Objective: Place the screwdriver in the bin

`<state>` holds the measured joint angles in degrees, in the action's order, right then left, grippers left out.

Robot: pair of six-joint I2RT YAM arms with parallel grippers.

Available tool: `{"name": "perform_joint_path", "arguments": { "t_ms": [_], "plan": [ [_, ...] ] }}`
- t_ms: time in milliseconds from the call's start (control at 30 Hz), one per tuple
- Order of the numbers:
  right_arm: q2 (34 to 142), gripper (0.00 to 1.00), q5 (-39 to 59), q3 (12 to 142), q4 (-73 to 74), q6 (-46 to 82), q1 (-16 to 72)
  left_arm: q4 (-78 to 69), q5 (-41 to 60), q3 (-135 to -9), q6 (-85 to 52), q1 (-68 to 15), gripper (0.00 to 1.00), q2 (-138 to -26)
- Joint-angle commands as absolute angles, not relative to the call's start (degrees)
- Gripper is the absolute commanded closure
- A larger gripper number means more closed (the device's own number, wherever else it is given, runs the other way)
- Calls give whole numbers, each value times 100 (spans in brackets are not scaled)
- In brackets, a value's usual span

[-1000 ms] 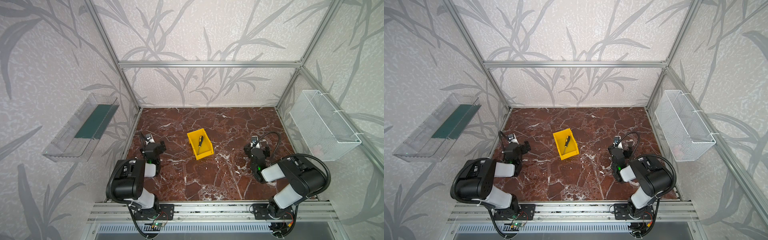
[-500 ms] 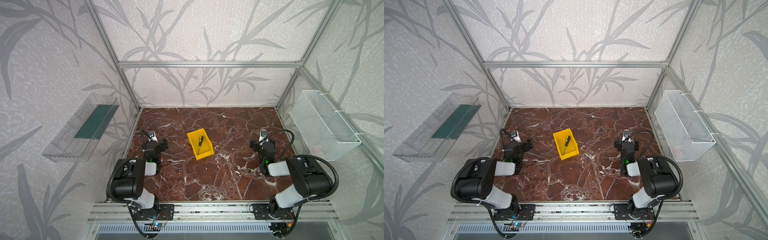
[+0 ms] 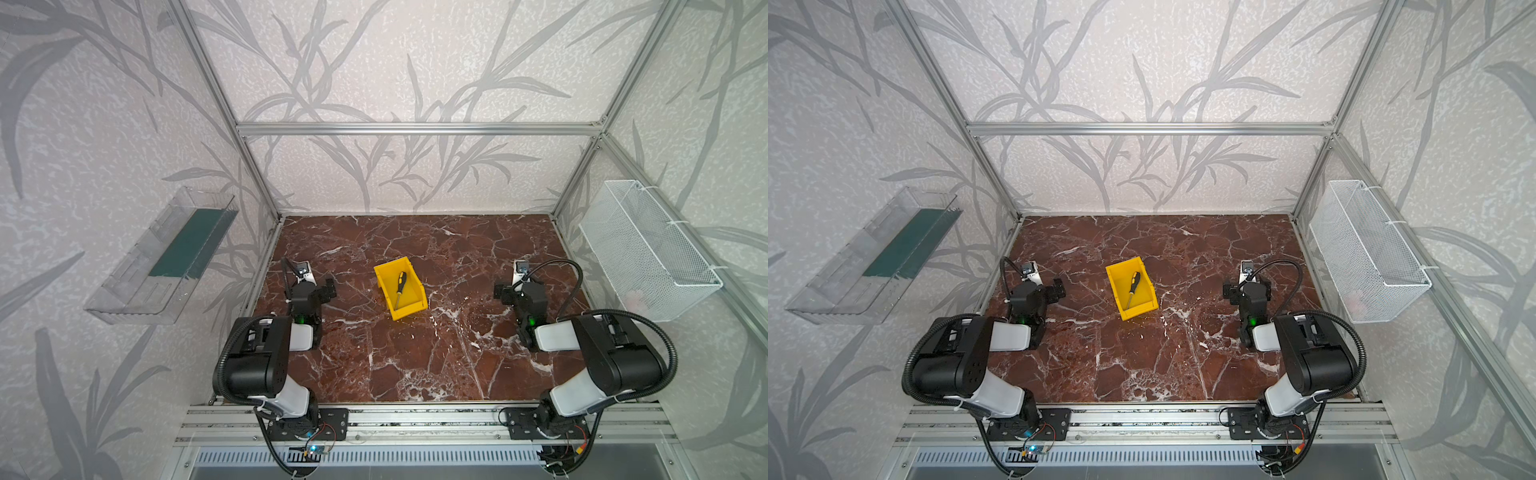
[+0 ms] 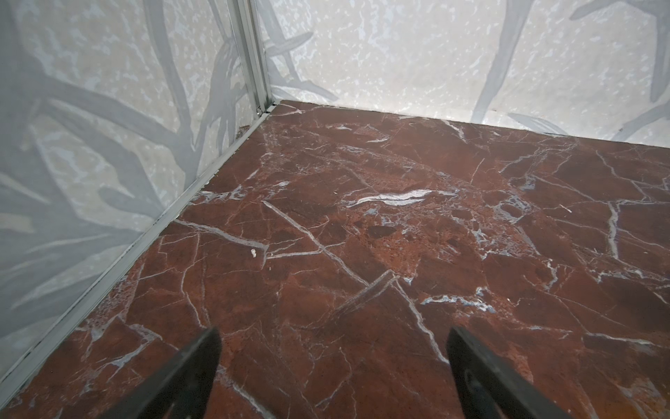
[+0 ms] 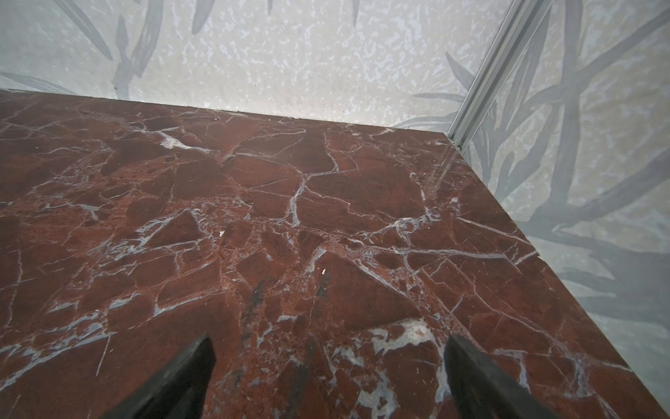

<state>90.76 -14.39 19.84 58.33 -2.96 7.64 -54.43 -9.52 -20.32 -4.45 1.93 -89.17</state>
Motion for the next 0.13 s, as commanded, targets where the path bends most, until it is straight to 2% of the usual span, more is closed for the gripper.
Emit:
{"name": "perform_joint_path", "arguments": {
  "t_ms": [0,100],
  "plan": [
    [9114,1,-1406,2013,5872,-231,765,-5505,-977,-2111,-290,176,1,-8965],
    [9109,1,-1406,2018,5871,-229,765,-5506,-985,-2102,-291,176,1,-8965]
  ]
}}
